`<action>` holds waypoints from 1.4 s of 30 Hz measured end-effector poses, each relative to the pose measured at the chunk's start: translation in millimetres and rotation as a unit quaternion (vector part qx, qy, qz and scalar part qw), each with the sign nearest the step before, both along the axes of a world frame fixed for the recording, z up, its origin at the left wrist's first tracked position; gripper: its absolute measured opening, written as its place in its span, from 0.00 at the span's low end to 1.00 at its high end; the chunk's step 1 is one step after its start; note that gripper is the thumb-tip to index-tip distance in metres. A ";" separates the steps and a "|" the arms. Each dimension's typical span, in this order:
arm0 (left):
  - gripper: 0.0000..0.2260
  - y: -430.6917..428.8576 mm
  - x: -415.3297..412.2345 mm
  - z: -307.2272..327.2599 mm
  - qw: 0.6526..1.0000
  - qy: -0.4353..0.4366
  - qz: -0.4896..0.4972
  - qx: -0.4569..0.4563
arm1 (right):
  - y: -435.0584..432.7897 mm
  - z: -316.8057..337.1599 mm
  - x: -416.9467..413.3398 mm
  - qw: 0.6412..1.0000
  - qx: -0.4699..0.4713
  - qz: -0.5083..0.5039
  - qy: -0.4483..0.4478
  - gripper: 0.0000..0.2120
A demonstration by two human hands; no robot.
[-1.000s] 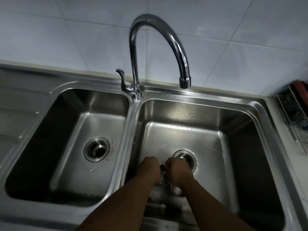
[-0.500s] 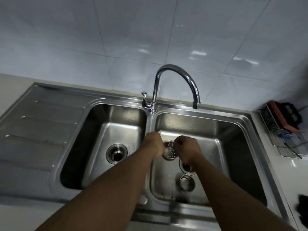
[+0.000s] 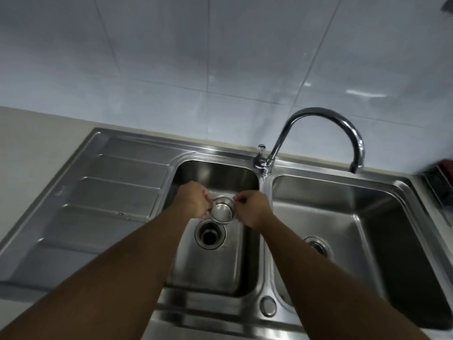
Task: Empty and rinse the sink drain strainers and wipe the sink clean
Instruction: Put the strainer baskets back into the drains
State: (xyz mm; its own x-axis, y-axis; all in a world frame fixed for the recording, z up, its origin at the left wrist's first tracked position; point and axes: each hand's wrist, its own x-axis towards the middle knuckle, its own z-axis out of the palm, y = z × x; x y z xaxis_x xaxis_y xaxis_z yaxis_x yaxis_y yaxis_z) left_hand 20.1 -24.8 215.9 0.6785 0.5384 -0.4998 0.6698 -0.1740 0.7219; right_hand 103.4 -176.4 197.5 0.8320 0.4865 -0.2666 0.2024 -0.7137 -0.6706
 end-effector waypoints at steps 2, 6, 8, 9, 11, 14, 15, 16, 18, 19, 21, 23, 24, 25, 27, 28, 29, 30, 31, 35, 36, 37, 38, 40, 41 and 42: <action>0.04 11.5 -6.7 -22.1 1.000 0.010 0.016 -0.011 | 16.3 -21.0 -5.6 0.999 -0.009 -0.010 0.038 0.07; 0.04 21.1 -10.2 -76.3 0.999 0.039 -0.004 0.036 | 32.6 -70.4 -11.3 0.997 -0.061 -0.011 0.055 0.09; 0.05 23.9 -8.6 -101.2 0.996 0.054 -0.028 0.064 | 36.6 -96.4 -13.0 0.995 -0.067 -0.029 0.063 0.08; 0.05 24.6 -7.7 -111.7 0.994 0.060 -0.040 0.080 | 38.0 -107.3 -12.9 0.995 -0.068 -0.040 0.065 0.08; 0.07 24.3 -5.9 -133.2 0.988 0.078 -0.060 0.117 | 41.4 -130.3 -13.5 0.993 -0.076 -0.054 0.071 0.08; 0.10 23.0 -3.1 -156.7 0.977 0.110 -0.087 0.163 | 47.8 -156.2 -15.0 0.991 -0.085 -0.060 0.080 0.09; 0.11 23.0 -1.8 -164.6 0.975 0.114 -0.087 0.169 | 49.6 -163.2 -15.3 0.991 -0.091 -0.067 0.078 0.08; 0.12 22.8 -0.8 -171.7 0.974 0.118 -0.088 0.174 | 50.5 -169.4 -15.9 0.990 -0.094 -0.078 0.073 0.08; 0.13 23.3 0.7 -182.5 0.973 0.124 -0.084 0.178 | 51.2 -180.0 -16.8 0.988 -0.097 -0.100 0.067 0.07; 0.13 23.3 1.4 -187.2 0.972 0.125 -0.083 0.178 | 51.2 -184.0 -17.2 0.987 -0.100 -0.109 0.065 0.06; 0.13 22.5 2.5 -195.4 0.970 0.135 -0.087 0.181 | 51.3 -191.0 -18.0 0.986 -0.108 -0.113 0.063 0.07; 0.13 21.0 3.1 -200.2 0.967 0.149 -0.088 0.186 | 52.1 -195.0 -19.2 0.986 -0.120 -0.103 0.059 0.07; 0.13 20.6 3.5 -202.4 0.967 0.151 -0.086 0.188 | 52.5 -196.4 -19.3 0.986 -0.124 -0.100 0.054 0.08; 0.13 20.4 4.6 -205.0 0.966 0.152 -0.087 0.189 | 52.6 -198.7 -18.4 0.985 -0.128 -0.100 0.050 0.09; 0.14 19.4 6.1 -210.2 0.965 0.154 -0.090 0.191 | 52.1 -202.2 -16.9 0.984 -0.140 -0.101 0.050 0.11; 0.14 19.2 6.6 -212.5 0.964 0.159 -0.093 0.193 | 52.0 -203.7 -15.9 0.983 -0.148 -0.098 0.047 0.12; 0.14 18.8 6.6 -214.3 0.962 0.166 -0.096 0.196 | 51.4 -205.6 -15.1 0.982 -0.157 -0.093 0.042 0.13; 0.14 18.2 7.1 -216.1 0.960 0.171 -0.097 0.202 | 50.7 -206.9 -14.2 0.982 -0.162 -0.090 0.035 0.13; 0.15 17.4 7.1 -217.7 0.958 0.173 -0.097 0.209 | 50.5 -207.8 -13.2 0.982 -0.165 -0.089 0.031 0.14; 0.15 19.9 10.7 -222.3 0.950 0.183 -0.105 0.230 | 51.5 -213.2 -11.1 0.983 -0.165 -0.080 0.022 0.13; 0.15 20.5 12.4 -223.4 0.948 0.186 -0.106 0.234 | 52.3 -214.5 -11.1 0.984 -0.163 -0.074 0.020 0.12; 0.15 21.9 13.1 -223.8 0.947 0.190 -0.107 0.236 | 53.8 -214.6 -11.7 0.983 -0.170 -0.068 0.014 0.12; 0.15 22.1 13.4 -224.7 0.945 0.196 -0.111 0.239 | 55.5 -214.8 -11.7 0.982 -0.174 -0.068 0.010 0.12; 0.15 19.9 13.9 -226.6 0.940 0.204 -0.119 0.245 | 54.3 -215.4 -13.4 0.983 -0.165 -0.074 0.014 0.15; 0.15 19.7 14.1 -227.7 0.939 0.206 -0.120 0.248 | 54.5 -216.5 -13.8 0.985 -0.158 -0.071 0.023 0.15; 0.15 19.5 14.4 -228.8 0.938 0.207 -0.122 0.251 | 53.5 -218.5 -14.4 0.986 -0.149 -0.070 0.036 0.14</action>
State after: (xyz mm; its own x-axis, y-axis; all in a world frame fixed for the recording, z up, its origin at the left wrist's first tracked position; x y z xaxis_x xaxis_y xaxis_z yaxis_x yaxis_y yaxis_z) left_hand 34.4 -5.3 -12.8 0.6161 0.6296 -0.4734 0.7703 -0.6071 0.1951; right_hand 89.0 -123.0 -21.0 0.8595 0.2587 -0.4408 0.0476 -0.8992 -0.4350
